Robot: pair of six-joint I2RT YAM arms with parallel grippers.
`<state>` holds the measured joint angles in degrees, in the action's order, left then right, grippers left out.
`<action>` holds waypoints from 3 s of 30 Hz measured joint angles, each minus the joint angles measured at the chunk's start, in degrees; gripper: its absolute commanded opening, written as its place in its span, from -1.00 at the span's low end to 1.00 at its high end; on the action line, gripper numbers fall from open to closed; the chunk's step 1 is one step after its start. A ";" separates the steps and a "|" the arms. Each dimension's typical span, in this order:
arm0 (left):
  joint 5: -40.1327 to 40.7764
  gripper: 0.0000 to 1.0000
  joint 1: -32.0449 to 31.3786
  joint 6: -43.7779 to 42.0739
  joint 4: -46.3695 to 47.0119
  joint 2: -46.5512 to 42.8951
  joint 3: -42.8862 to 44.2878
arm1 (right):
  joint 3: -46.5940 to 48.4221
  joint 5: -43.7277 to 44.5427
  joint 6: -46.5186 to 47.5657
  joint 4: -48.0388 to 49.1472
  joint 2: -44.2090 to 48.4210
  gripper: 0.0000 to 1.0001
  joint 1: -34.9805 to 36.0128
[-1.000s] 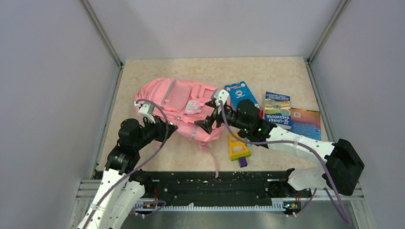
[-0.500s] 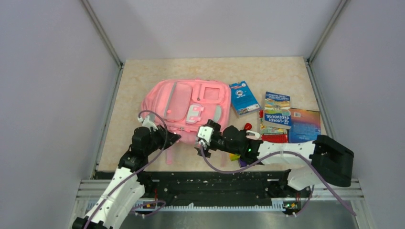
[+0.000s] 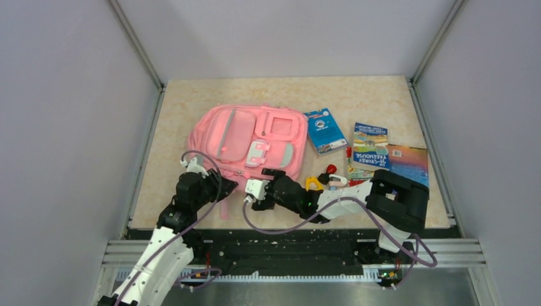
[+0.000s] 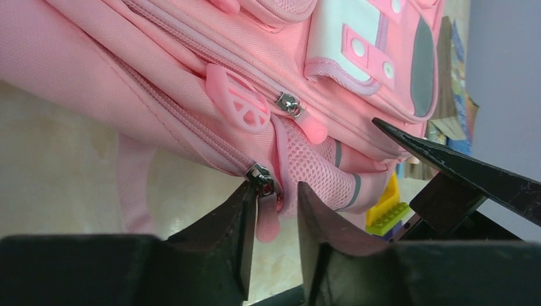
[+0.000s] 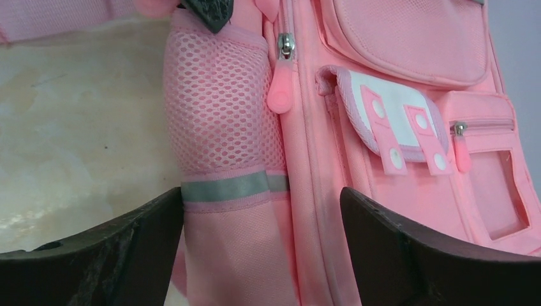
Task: Pack the student bag
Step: Unzip the student bag at the center of the board.
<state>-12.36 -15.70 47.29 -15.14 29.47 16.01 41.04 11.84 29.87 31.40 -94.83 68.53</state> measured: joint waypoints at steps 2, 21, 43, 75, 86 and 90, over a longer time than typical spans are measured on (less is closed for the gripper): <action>1.38 0.01 0.00 -0.48 -0.96 -1.18 -0.28 | 0.72 2.43 0.85 0.96 -2.21 0.27 0.37; 3.10 0.18 -0.15 -8.44 -1.77 0.76 -2.12 | 3.02 8.31 -2.43 -3.37 -3.54 -1.00 -0.42; 10.78 -0.19 -11.15 -14.58 8.04 15.21 -2.12 | 3.02 -0.13 -10.47 -8.81 -0.04 -1.00 -4.98; 25.70 -1.00 -19.10 -15.56 2.69 8.31 1.25 | 3.02 -1.88 -11.98 -8.92 0.28 -1.00 -5.84; 27.30 -1.00 -19.28 -13.55 -2.93 7.13 6.19 | 2.99 -1.14 -10.36 -8.90 2.99 -1.00 -5.81; 29.33 -1.00 -19.34 -12.57 -5.29 7.39 8.59 | 2.99 -0.52 -8.15 -8.94 3.96 -1.00 -5.77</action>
<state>16.97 -35.05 34.72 -20.43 36.86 24.60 44.03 11.31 21.71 22.46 -90.87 62.76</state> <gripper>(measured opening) 0.023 0.036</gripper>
